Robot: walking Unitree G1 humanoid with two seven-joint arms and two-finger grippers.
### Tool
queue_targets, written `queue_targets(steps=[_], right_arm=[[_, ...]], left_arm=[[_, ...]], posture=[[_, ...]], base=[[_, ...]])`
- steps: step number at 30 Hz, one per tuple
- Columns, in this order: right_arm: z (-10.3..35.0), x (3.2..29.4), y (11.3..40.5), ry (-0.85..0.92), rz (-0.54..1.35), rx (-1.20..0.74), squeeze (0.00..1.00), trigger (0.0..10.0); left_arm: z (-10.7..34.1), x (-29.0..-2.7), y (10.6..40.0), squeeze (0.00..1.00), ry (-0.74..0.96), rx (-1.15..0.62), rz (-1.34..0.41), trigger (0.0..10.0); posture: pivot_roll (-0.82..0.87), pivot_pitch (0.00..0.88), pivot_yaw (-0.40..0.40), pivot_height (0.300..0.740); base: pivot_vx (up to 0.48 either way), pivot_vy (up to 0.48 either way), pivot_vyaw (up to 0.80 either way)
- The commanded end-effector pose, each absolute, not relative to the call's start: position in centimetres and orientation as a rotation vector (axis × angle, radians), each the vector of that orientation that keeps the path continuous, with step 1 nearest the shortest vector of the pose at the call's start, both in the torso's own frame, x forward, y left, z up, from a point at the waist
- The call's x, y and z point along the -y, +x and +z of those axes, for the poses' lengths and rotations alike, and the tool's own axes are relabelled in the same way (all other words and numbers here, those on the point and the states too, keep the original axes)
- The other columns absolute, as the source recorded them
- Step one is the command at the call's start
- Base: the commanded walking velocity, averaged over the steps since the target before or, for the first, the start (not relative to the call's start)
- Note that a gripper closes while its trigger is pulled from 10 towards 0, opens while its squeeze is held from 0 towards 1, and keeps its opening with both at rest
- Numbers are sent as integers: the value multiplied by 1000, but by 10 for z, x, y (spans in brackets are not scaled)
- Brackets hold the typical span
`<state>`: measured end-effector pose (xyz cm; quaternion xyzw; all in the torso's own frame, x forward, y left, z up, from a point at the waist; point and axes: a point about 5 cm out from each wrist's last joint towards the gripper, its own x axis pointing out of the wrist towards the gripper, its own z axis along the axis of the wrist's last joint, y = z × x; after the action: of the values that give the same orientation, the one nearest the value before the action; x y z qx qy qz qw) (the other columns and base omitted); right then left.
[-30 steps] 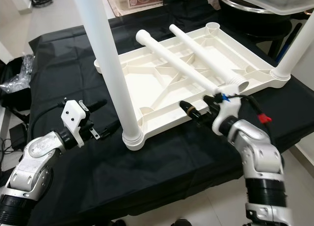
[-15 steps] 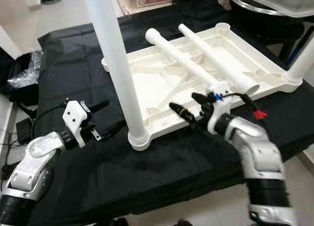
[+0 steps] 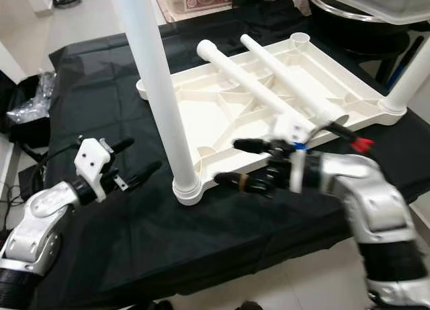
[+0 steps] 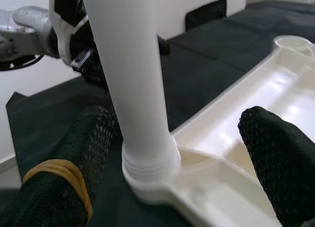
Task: Building children table
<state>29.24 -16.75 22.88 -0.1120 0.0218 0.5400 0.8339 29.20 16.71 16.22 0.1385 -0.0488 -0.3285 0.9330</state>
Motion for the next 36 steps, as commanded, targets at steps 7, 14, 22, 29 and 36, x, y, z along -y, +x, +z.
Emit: queue_targets(steps=[7,14,22,29,36], right_arm=[[207,123,303,-230,1180,-49,0,10000],[212,115,319,-233,1055,-10,0,2392],[211,103,316,-197,959,22,0,0],[192,90,301,-178,750,-16,0,0],[175,102,297,-243,437,-100,0,0]], left_arm=[[151,-184,277,0,310,42,-645,10000],[143,-178,266,0,299,25,-678,10000],[142,-171,265,0,292,25,-692,10000],[141,-167,264,0,289,26,-702,10000],[141,-165,265,0,287,26,-703,10000]], posture=[[-33,167,12,740],[-35,175,4,740],[-44,179,4,740],[-50,180,5,740],[-52,179,4,740]], base=[[0,0,0],[0,0,0],[0,0,0],[0,0,0],[0,0,0]])
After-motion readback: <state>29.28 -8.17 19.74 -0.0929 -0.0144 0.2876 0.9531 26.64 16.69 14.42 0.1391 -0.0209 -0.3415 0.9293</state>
